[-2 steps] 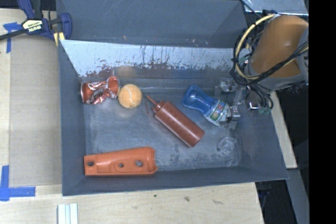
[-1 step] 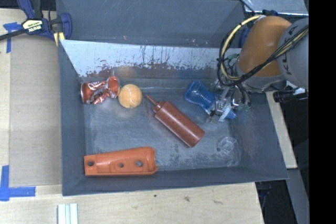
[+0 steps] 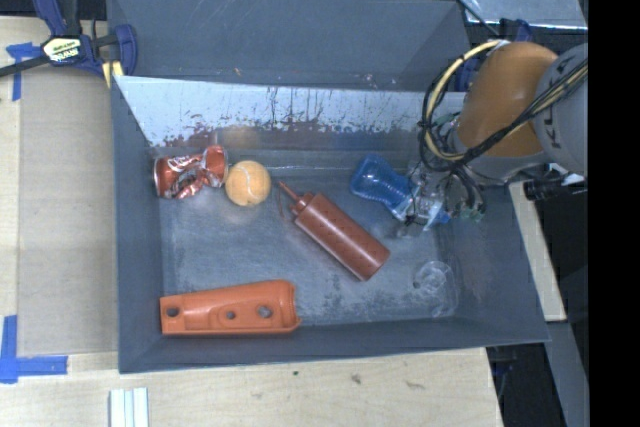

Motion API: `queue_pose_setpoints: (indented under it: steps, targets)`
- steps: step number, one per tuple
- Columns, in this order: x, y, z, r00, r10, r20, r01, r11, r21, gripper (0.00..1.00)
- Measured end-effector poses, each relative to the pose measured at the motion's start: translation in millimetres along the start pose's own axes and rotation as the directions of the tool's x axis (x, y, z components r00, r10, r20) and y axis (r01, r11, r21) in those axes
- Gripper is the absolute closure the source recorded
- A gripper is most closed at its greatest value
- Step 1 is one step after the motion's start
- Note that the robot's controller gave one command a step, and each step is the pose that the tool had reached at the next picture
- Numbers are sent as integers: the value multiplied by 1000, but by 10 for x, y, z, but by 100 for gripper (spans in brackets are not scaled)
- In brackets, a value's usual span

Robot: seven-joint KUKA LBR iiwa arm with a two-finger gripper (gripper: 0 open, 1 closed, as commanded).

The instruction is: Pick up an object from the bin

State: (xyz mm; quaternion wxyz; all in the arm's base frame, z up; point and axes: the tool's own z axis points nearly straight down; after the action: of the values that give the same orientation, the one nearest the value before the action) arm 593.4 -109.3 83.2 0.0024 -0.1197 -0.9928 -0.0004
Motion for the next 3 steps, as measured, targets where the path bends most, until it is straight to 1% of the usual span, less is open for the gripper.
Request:
queue_pose_setpoints:
  steps: [1, 2, 3]
  targets:
    - [0, 1, 0, 1000, 0, 0, 0, 1000, 0, 100]
    - [95, -45, -1159, 999, -49, 3, 49, 999, 0, 100]
    - [95, -45, -1159, 999, -49, 3, 49, 999, 0, 100]
